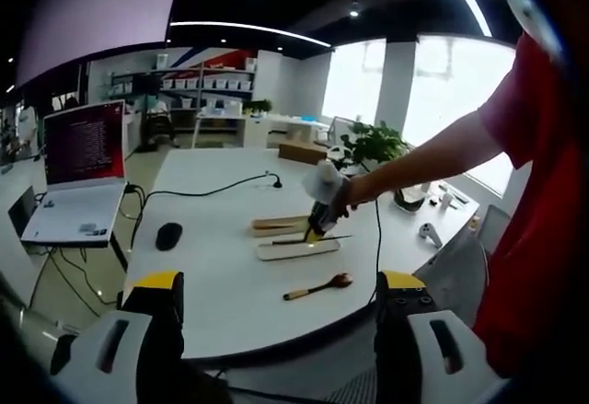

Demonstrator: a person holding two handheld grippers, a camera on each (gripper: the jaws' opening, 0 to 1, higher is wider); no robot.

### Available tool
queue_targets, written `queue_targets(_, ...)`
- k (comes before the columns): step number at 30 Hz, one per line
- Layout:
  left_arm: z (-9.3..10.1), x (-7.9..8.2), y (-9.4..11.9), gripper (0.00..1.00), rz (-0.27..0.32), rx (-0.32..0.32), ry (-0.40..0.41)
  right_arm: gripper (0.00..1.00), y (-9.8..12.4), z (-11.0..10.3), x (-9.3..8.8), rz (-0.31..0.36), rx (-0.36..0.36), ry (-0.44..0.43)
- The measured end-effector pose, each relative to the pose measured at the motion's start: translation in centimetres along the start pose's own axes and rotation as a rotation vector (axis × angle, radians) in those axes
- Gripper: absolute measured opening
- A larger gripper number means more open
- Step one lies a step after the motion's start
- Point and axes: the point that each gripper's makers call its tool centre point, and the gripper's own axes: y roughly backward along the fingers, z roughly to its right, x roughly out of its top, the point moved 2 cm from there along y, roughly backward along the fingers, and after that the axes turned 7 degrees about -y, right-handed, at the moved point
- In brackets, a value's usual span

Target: Arrange the utensils inside the cutlery case until each visible utensil rests in its matching compartment.

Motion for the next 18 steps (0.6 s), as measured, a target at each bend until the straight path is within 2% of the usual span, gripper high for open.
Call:
queue_targets(13, 0.2, -0.9, 0.2, 0.87, -0.019, 0.017, 0.019, 0.0, 0.0, 0.9, 0.5, 0.007, -0.006, 0.0)
queue_targets(18, 0.0, -0.9, 0.4, 0.87, -0.017, 0.029, 0.024, 0.0, 0.2, 2.0, 0.8, -0.004, -0.014, 0.023)
